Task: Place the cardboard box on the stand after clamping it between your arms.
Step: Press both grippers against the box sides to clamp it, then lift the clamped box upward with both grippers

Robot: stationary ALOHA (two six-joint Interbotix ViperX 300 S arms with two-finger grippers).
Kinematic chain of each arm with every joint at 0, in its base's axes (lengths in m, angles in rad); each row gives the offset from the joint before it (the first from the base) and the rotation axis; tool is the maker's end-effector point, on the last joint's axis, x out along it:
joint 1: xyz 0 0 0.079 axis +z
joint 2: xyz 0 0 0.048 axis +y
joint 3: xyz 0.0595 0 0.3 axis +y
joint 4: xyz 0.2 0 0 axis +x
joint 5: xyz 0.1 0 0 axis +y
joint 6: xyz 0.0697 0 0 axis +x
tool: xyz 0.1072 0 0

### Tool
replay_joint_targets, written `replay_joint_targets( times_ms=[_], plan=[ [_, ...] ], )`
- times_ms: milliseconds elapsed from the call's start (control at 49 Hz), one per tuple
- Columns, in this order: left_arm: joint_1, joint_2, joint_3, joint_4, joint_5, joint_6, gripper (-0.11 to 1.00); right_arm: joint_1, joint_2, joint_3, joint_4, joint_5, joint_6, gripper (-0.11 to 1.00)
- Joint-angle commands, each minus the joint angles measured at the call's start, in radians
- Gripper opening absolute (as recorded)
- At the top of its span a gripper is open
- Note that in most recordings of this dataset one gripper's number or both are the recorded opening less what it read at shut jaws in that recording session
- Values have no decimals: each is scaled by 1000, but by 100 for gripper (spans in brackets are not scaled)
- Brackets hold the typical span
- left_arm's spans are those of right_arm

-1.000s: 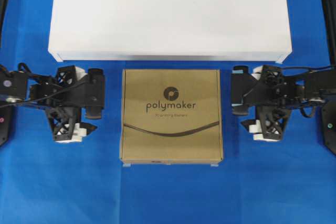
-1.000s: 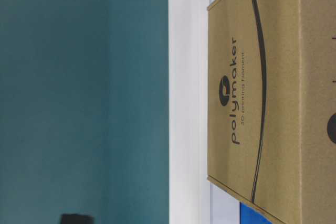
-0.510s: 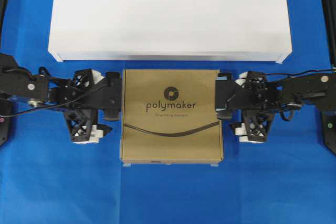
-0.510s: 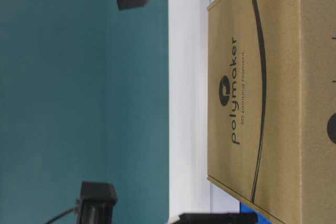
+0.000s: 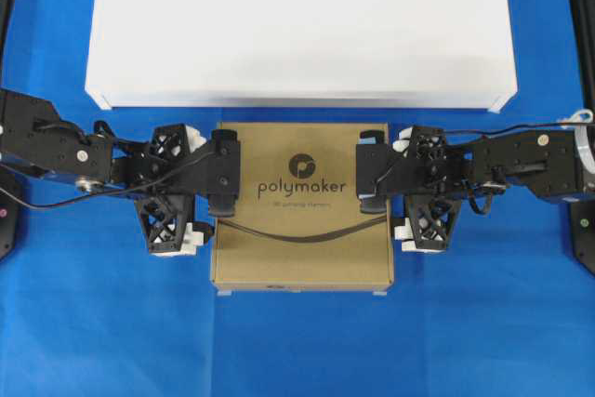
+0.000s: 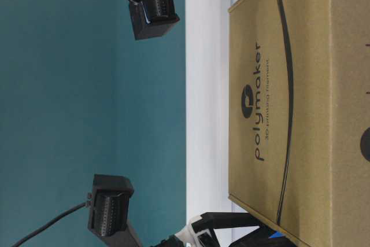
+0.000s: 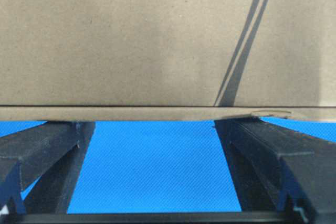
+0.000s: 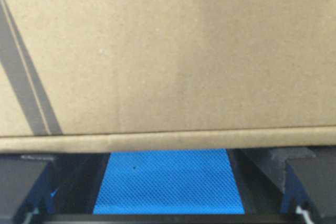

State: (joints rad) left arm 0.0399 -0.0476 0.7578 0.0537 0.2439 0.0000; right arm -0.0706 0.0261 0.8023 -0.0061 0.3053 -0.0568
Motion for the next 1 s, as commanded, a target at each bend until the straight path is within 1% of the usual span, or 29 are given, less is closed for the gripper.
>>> replay_joint_targets(
  times_ms=[0,428,653,734,816,979],
  plan=[
    [-5,3,-25,2,-21,-2,88,-2,-11,-26,0,-8,-2,99],
    [-9,-5,-28,2,-52,-3,88,-3,-11,-31,0,-32,0,99],
    [-8,-46,-31,2,-46,-3,88,-2,-37,-55,2,-15,2,99],
    [-8,-69,-41,2,-40,-8,88,-3,-54,-72,5,14,2,99],
    [-6,-95,-60,2,-15,-9,88,-2,-78,-100,9,74,2,99],
    [-3,-149,-124,2,104,-5,88,-3,-140,-178,9,227,2,99]
  ],
)
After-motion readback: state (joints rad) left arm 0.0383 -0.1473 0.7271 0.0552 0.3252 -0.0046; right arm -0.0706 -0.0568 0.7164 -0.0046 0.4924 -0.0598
